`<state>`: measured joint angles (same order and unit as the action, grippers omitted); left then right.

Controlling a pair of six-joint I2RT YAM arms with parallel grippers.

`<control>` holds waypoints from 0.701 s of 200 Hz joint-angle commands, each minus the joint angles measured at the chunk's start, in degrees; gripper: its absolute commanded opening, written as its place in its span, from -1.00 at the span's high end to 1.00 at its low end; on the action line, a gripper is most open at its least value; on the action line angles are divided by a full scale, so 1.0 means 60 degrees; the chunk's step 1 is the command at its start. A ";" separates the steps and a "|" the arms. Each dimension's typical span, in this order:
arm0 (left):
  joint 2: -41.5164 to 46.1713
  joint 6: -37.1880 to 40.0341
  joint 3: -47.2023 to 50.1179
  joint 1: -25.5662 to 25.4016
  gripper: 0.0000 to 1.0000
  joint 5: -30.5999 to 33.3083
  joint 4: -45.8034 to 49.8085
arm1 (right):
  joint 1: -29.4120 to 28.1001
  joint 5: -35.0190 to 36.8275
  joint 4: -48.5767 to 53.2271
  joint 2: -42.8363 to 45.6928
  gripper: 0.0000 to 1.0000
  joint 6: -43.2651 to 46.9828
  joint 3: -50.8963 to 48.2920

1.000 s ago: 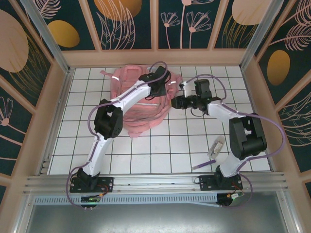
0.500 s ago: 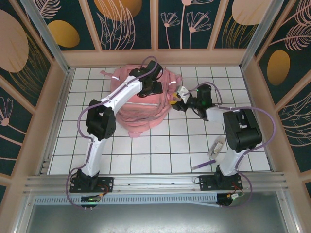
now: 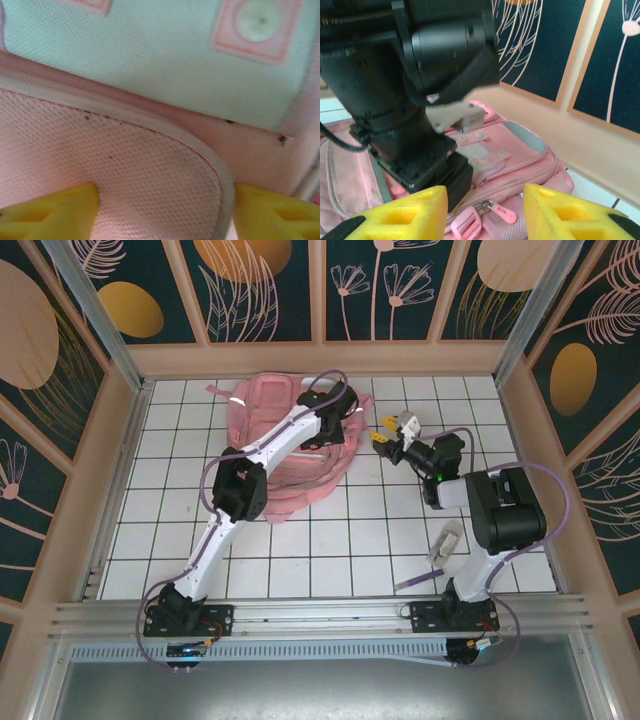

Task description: Pack books, pencil case, and school supplies into a backpack

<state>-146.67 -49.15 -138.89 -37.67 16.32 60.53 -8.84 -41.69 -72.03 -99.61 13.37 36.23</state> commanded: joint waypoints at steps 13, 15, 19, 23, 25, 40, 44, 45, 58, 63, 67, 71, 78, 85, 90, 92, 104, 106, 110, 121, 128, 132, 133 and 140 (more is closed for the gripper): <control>-0.0356 -0.0231 -0.0099 0.0067 0.59 0.1239 0.1308 | -0.0035 -0.0280 0.0302 0.0512 0.14 0.0522 0.0104; -0.0315 -0.0191 -0.0099 0.0067 0.63 0.1255 0.1304 | -0.0046 -0.0311 0.0433 0.0531 0.14 0.0602 0.0130; -0.0228 -0.0136 -0.0099 0.0069 0.72 0.1295 0.1270 | -0.0049 -0.0386 0.0712 0.0557 0.14 0.0769 0.0175; -0.0132 -0.0034 -0.0098 0.0064 0.80 0.1331 0.1233 | -0.0049 -0.0473 0.1011 0.0599 0.14 0.0953 0.0221; -0.0079 0.0030 -0.0099 0.0067 0.83 0.1358 0.1216 | -0.0064 -0.0532 0.1174 0.0626 0.14 0.1062 0.0247; 0.0313 0.0415 -0.0189 0.0082 1.00 0.1404 0.1091 | -0.0144 -0.1200 0.2601 0.0755 0.14 0.2253 0.0485; 0.0414 0.0481 -0.0228 0.0071 1.00 0.1374 0.1105 | -0.0174 -0.1361 0.3190 0.0774 0.14 0.2682 0.0588; 0.0454 0.0491 -0.0237 0.0077 1.00 0.1364 0.1104 | -0.0185 -0.1396 0.3328 0.0778 0.14 0.2798 0.0615; 0.0803 0.0656 -0.0339 0.0087 1.00 0.1110 0.1198 | -0.0409 -0.1624 0.5372 0.0796 0.14 0.4438 0.1130; 0.0937 0.0694 -0.0369 0.0095 1.00 0.0981 0.1260 | -0.0519 -0.1696 0.6234 0.0765 0.14 0.5089 0.1418; 0.1046 0.0733 -0.0377 0.0088 1.00 0.0866 0.1301 | -0.0634 -0.1740 0.6923 0.0719 0.14 0.5537 0.1672; 0.1157 0.0783 -0.0377 0.0086 1.00 0.0759 0.1332 | -0.0735 -0.1765 0.7499 0.0659 0.14 0.5926 0.1920; 0.1327 0.0886 -0.0357 0.0096 1.00 0.0576 0.1405 | -0.0916 -0.1818 0.8372 0.0541 0.13 0.6448 0.2321; 0.1468 0.0990 -0.0348 0.0096 1.00 0.0474 0.1490 | -0.1113 -0.1875 0.8878 0.0406 0.13 0.6841 0.2593; 0.1548 0.1091 -0.0349 0.0088 1.00 0.0387 0.1572 | -0.1251 -0.1944 0.9030 0.0328 0.11 0.7029 0.2709; 0.1579 0.1117 -0.0348 0.0087 1.00 0.0357 0.1601 | -0.1299 -0.1980 0.9035 0.0299 0.11 0.7067 0.2744; 0.1762 0.1294 -0.0366 0.0089 1.00 0.0179 0.1833 | -0.1567 -0.2236 0.8733 0.0085 0.09 0.6994 0.2850; 0.1800 0.1303 -0.0363 0.0088 1.00 0.0140 0.1871 | -0.1594 -0.2295 0.8671 0.0040 0.09 0.6959 0.2871; 0.1878 0.1346 -0.0375 0.0089 1.00 0.0068 0.1937 | -0.1656 -0.2424 0.8552 -0.0045 0.08 0.6885 0.2910; 0.2059 0.1394 -0.0362 0.0088 1.00 -0.0116 0.2019 | -0.1771 -0.2622 0.8360 -0.0372 0.07 0.6699 0.3115; 0.2196 0.1392 -0.0362 0.0088 1.00 -0.0255 0.2025 | -0.1835 -0.2631 0.8299 -0.0554 0.07 0.6623 0.3258; 0.2258 0.1406 -0.0362 0.0089 1.00 -0.0347 0.2013 | -0.1868 -0.2622 0.8261 -0.0655 0.06 0.6608 0.3331; 0.2270 0.1415 -0.0362 0.0093 1.00 -0.0376 0.2004 | -0.1874 -0.2619 0.8251 -0.0684 0.06 0.6607 0.3334; 0.2384 0.1475 -0.0359 0.0089 1.00 -0.0552 0.1927 | -0.1929 -0.2582 0.8116 -0.0818 0.06 0.6586 0.3403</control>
<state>-138.45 -41.93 -139.57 -36.99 16.80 69.52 -19.68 -54.37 -25.71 -100.60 50.61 54.46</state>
